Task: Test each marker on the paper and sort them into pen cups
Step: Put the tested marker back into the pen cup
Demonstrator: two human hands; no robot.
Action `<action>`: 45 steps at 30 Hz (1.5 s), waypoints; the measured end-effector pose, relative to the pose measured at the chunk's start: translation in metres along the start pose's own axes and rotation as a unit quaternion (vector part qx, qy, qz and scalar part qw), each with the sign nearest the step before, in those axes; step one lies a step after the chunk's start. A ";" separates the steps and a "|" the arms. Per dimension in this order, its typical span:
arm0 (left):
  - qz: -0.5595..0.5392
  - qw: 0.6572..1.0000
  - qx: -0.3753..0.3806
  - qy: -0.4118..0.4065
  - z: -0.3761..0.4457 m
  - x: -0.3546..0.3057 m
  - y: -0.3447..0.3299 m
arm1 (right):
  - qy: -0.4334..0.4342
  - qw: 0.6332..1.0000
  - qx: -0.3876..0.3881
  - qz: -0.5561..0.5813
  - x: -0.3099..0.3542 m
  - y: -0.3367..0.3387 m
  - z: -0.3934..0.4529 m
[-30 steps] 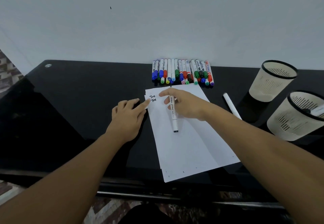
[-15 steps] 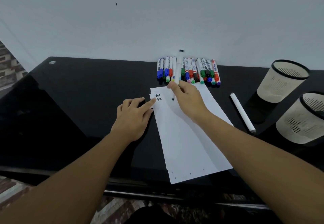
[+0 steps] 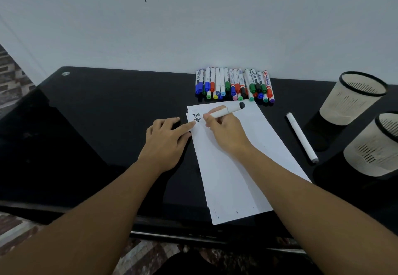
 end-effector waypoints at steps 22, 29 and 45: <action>-0.013 1.000 -0.011 0.019 0.002 0.002 0.000 | -0.007 0.998 -0.008 -0.069 -0.002 -0.005 0.002; -0.016 1.000 -0.017 0.018 0.001 0.002 0.001 | -0.014 0.997 -0.004 -0.073 -0.001 -0.005 0.003; -0.015 1.000 -0.021 0.015 0.001 0.002 0.000 | -0.023 0.999 0.029 0.025 0.004 0.011 0.002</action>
Point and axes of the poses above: each hand's wrist, its own z-axis towards the middle knuckle, its own y-axis out of the back of the hand, x = y × z, the point moved 5 cm from there along z, towards the middle knuckle, and after that the axes turned 12 degrees about -y, right-handed, at the moved point
